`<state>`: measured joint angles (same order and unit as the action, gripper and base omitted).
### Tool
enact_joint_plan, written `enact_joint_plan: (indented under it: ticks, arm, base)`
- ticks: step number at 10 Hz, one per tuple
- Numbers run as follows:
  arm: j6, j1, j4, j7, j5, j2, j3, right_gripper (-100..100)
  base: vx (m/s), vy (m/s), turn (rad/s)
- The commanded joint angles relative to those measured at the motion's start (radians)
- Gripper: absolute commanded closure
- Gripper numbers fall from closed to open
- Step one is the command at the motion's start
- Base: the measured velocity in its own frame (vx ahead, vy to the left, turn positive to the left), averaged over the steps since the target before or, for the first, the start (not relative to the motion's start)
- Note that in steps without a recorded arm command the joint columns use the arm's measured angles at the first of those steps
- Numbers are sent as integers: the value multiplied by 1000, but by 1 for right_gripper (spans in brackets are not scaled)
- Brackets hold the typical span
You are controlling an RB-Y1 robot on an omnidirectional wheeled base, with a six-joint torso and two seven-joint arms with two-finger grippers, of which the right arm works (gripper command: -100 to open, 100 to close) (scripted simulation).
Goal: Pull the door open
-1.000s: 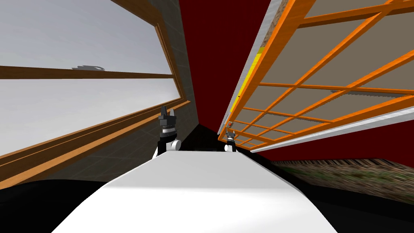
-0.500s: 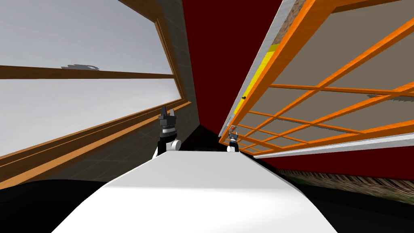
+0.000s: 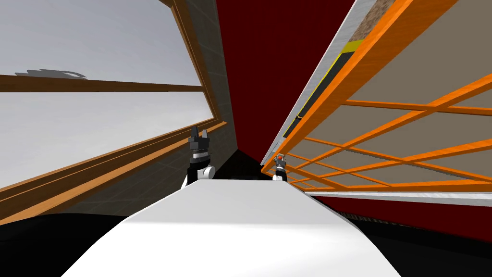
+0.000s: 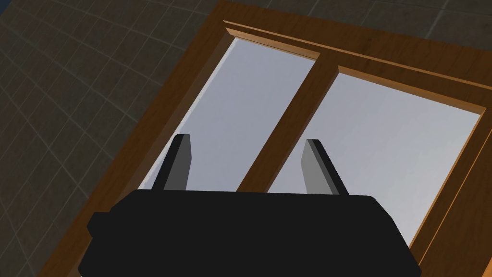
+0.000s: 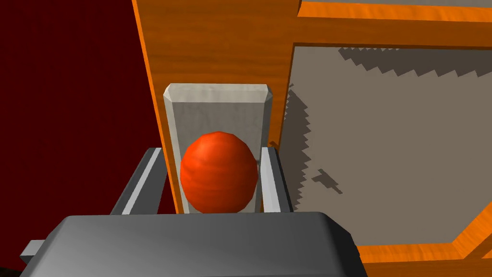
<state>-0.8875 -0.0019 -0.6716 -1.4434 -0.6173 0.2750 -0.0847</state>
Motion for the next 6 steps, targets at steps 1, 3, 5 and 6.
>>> enact_joint_plan:
  ticks: [1, 3, 5, 6]
  arm:
    - [1, 0, 1, 0, 0, 0, 0, 100]
    - [1, 0, 1, 0, 0, 0, 0, 100]
    - [1, 0, 1, 0, 0, 0, 0, 100]
    - [-1, 9, -3, -24, 12, 14, -24, 100]
  base:
    - [-35, -1, -11]
    - [-21, 1, 9]
    - [-3, 1, -1]
    - [-136, -11, 131]
